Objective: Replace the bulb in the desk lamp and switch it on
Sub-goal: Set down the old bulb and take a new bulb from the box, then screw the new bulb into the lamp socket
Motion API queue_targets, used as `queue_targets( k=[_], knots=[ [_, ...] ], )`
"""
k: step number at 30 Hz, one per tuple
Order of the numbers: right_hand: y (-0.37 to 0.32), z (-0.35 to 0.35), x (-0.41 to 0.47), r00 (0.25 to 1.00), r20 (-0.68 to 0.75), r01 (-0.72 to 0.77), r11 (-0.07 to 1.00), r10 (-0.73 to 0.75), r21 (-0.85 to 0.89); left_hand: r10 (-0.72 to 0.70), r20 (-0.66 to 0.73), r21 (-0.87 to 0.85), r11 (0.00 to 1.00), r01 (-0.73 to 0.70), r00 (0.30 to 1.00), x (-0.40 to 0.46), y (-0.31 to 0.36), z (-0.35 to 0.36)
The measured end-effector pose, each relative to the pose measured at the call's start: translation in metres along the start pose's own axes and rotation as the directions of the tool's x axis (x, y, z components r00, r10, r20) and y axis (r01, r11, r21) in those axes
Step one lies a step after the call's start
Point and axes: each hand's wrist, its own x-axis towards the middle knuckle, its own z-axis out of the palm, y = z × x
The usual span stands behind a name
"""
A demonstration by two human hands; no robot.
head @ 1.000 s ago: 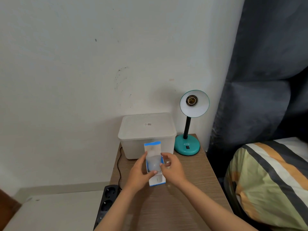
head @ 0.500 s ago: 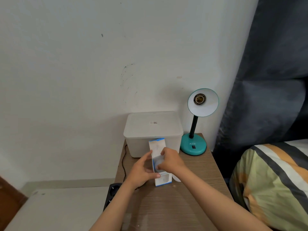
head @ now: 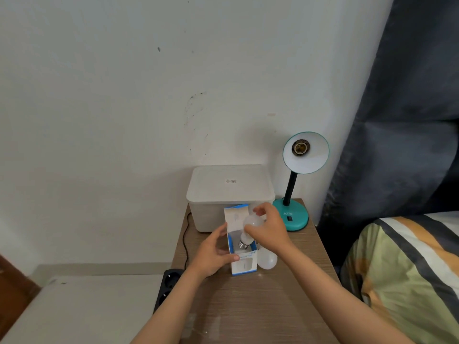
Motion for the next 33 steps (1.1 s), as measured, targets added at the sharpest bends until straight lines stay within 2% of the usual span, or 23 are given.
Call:
queue_targets(
  k=[3, 6, 8, 10, 13, 15, 21, 25, 29, 31, 33],
  knots=[
    [-0.003, -0.013, 0.0, 1.0, -0.024, -0.001, 0.973, 0.007, 0.232, 0.009, -0.005, 0.015, 1.0, -0.009, 1.0, -0.001, -0.001, 0.0],
    [-0.004, -0.022, 0.004, 0.987, 0.146, -0.106, 0.942, 0.062, 0.318, 0.005, -0.018, 0.028, 1.0, -0.005, 1.0, -0.002, 0.0, 0.001],
    [0.0, -0.024, 0.005, 0.965, 0.239, -0.171, 0.951, 0.109, 0.256, -0.001, -0.02, 0.034, 0.999, 0.002, 1.0, -0.003, 0.002, 0.002],
    [0.006, -0.023, 0.003, 0.96, 0.243, -0.169, 0.979, 0.138, 0.111, -0.003, -0.022, 0.039, 0.999, 0.003, 1.0, -0.005, 0.002, 0.003],
    [0.013, -0.018, -0.005, 0.975, 0.203, -0.046, 0.979, 0.086, -0.196, -0.02, -0.034, 0.059, 0.998, 0.022, 0.999, -0.006, 0.002, 0.004],
    [0.015, -0.013, -0.01, 0.983, 0.182, 0.028, 0.948, 0.031, -0.317, -0.026, -0.039, 0.076, 0.997, 0.029, 0.999, -0.006, 0.003, 0.004],
    [0.022, 0.0, -0.02, 0.992, 0.107, 0.103, 0.901, -0.063, -0.422, -0.008, -0.053, 0.082, 0.997, 0.012, 0.999, -0.006, 0.0, 0.004],
    [0.024, 0.005, -0.026, 0.984, 0.134, 0.175, 0.798, -0.119, -0.577, -0.006, -0.046, 0.091, 0.996, 0.01, 0.999, -0.005, 0.0, 0.006],
    [0.024, 0.004, -0.028, 0.978, 0.167, 0.204, 0.741, -0.125, -0.64, 0.0, -0.055, 0.126, 0.992, 0.007, 0.998, -0.004, 0.001, 0.007],
    [0.023, 0.002, -0.028, 0.978, 0.186, 0.192, 0.754, -0.094, -0.628, 0.005, -0.055, 0.155, 0.988, 0.003, 0.998, -0.005, 0.001, 0.007],
    [0.024, -0.003, -0.025, 0.981, 0.193, 0.139, 0.817, -0.035, -0.56, 0.019, -0.057, 0.23, 0.973, -0.005, 0.998, -0.007, 0.002, 0.007]
  ],
)
